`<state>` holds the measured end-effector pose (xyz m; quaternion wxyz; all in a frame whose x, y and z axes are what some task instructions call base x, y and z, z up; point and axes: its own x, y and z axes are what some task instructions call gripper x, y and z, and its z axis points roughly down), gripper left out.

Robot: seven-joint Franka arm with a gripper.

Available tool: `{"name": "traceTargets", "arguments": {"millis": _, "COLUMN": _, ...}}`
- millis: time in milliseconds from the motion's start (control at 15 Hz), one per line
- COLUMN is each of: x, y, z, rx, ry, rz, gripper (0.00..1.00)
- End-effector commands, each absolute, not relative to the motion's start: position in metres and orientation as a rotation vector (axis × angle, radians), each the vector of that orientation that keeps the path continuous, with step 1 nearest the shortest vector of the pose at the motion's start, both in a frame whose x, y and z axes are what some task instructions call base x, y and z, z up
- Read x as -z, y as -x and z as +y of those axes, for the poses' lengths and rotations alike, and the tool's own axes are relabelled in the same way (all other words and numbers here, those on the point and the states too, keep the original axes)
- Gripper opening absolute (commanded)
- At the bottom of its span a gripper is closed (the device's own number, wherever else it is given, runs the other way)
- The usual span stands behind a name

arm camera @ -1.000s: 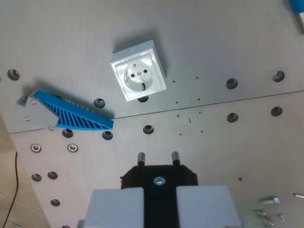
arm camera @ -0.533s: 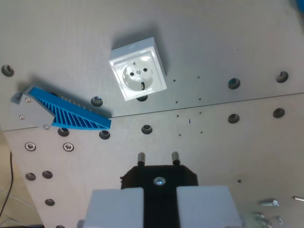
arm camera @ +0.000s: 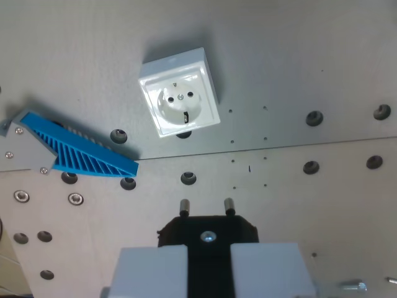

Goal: Move above the white socket

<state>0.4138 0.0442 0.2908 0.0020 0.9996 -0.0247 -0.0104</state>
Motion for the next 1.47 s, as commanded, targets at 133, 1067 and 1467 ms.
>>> {"name": "traceTargets", "arguments": {"millis": 133, "x": -0.269, "y": -0.411, "z": 0.047, "rx": -0.09, "ry": -3.134, "rz": 0.089, "gripper": 0.0}}
{"name": "traceTargets", "arguments": {"millis": 1067, "x": -0.198, "y": -0.399, "z": 0.056, "rx": -0.097, "ry": -3.118, "rz": 0.281, "gripper": 0.0}}
{"name": "traceTargets", "arguments": {"millis": 1467, "x": -0.168, "y": -0.394, "z": 0.059, "rx": -0.1, "ry": -3.108, "rz": 0.324, "gripper": 0.0}}
